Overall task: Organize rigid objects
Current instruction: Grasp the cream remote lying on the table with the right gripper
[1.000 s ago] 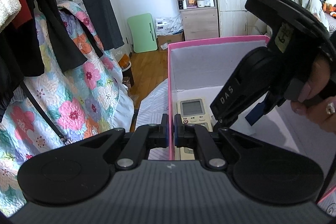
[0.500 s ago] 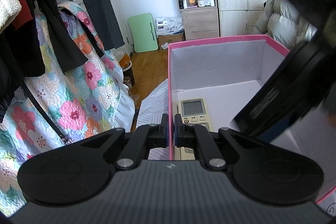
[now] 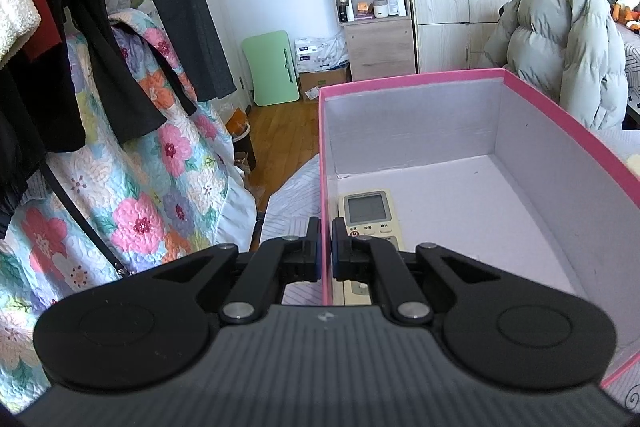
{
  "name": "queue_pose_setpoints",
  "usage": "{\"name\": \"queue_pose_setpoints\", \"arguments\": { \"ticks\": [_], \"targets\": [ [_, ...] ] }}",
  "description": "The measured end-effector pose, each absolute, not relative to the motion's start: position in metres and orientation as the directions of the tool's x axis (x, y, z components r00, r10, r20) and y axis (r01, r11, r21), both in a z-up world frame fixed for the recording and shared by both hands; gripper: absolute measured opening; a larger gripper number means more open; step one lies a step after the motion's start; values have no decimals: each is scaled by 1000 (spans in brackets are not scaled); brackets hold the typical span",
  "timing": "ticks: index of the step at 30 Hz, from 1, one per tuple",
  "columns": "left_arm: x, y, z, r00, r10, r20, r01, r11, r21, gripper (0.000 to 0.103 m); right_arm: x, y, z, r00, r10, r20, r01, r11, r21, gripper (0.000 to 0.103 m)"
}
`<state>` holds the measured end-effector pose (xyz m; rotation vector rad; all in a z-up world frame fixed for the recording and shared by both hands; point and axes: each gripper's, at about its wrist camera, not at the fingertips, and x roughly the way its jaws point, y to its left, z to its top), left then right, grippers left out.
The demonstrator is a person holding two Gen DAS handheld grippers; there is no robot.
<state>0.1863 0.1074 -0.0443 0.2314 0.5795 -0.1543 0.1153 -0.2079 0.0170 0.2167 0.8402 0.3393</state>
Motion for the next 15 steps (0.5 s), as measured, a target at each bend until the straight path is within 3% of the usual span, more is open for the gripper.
{"name": "queue_pose_setpoints", "arguments": {
  "ticks": [7,15],
  "targets": [
    [183,104,-44,827,-82,-556,209,963,169,3,95,-271,-27,646,108,-756,-133,991,28,67],
    [183,105,-45,828,-77,-556,204,964,170,4,124,-309,-78,555,53,-830,-70,997,17,61]
  ]
}}
